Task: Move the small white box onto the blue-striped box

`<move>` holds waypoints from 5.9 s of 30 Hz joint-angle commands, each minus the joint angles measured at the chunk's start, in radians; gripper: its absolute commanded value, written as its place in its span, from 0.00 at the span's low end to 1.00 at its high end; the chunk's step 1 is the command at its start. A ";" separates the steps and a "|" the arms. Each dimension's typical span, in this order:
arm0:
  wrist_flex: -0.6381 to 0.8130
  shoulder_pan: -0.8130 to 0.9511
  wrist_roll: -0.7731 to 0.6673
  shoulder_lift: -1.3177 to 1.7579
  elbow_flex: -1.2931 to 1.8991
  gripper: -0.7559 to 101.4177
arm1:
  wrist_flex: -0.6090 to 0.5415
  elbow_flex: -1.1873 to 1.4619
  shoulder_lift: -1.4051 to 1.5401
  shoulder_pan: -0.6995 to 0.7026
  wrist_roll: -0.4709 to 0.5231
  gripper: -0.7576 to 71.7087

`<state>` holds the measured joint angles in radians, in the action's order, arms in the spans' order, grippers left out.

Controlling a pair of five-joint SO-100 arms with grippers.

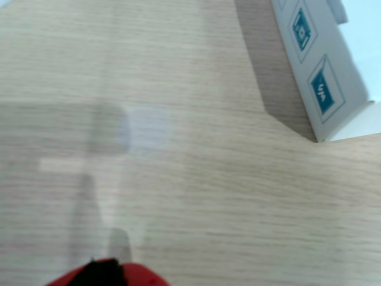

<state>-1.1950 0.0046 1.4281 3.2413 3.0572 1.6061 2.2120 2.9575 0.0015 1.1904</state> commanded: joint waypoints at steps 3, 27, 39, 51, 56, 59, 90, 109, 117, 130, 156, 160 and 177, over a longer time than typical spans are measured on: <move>-0.014 0.014 0.005 0.029 -0.018 0.01 | 0.032 -0.229 -0.250 -0.014 -0.130 0.51; 0.084 0.060 -0.308 0.029 -0.018 0.01 | -0.054 -0.839 -1.387 -0.520 1.193 0.65; 0.095 0.057 -0.334 0.031 -0.017 0.01 | -0.307 -0.641 -1.583 -0.383 1.193 0.63; 0.100 0.052 -0.322 0.031 -0.017 0.01 | -0.225 -0.584 -1.554 -0.465 1.137 0.38; 0.106 0.064 -0.313 0.031 -0.017 0.01 | 0.043 -0.741 -1.479 -0.385 1.020 0.20; 0.098 0.055 -0.302 0.031 -0.017 0.01 | 0.219 -0.838 -1.388 -0.284 0.948 0.13; 0.052 0.043 -0.261 0.031 -0.018 0.01 | 0.025 -2.368 -2.373 0.900 0.077 0.49; -0.250 0.348 -0.759 -0.448 -0.983 0.16 | 0.276 -2.299 -2.131 0.339 -0.543 0.13; -0.403 0.528 -0.976 -1.097 -1.735 0.27 | -0.342 -0.135 -0.784 -0.130 0.218 0.12; -0.477 0.611 -1.261 -2.082 -2.263 0.29 | -0.100 0.546 0.206 -0.135 0.282 0.01; -0.480 0.442 -1.112 -2.352 -2.516 0.32 | -0.123 0.637 0.206 -0.064 0.253 0.01; -0.480 0.488 -1.134 -2.407 -2.511 0.31 | -0.124 0.637 0.206 -0.034 0.230 0.01; -0.480 0.465 -1.043 -2.112 -2.306 0.08 | -0.130 0.638 0.207 0.029 0.193 0.01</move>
<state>-1.6337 0.5277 0.3375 0.9618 0.7118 1.4757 2.8639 3.1401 -0.0153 1.4021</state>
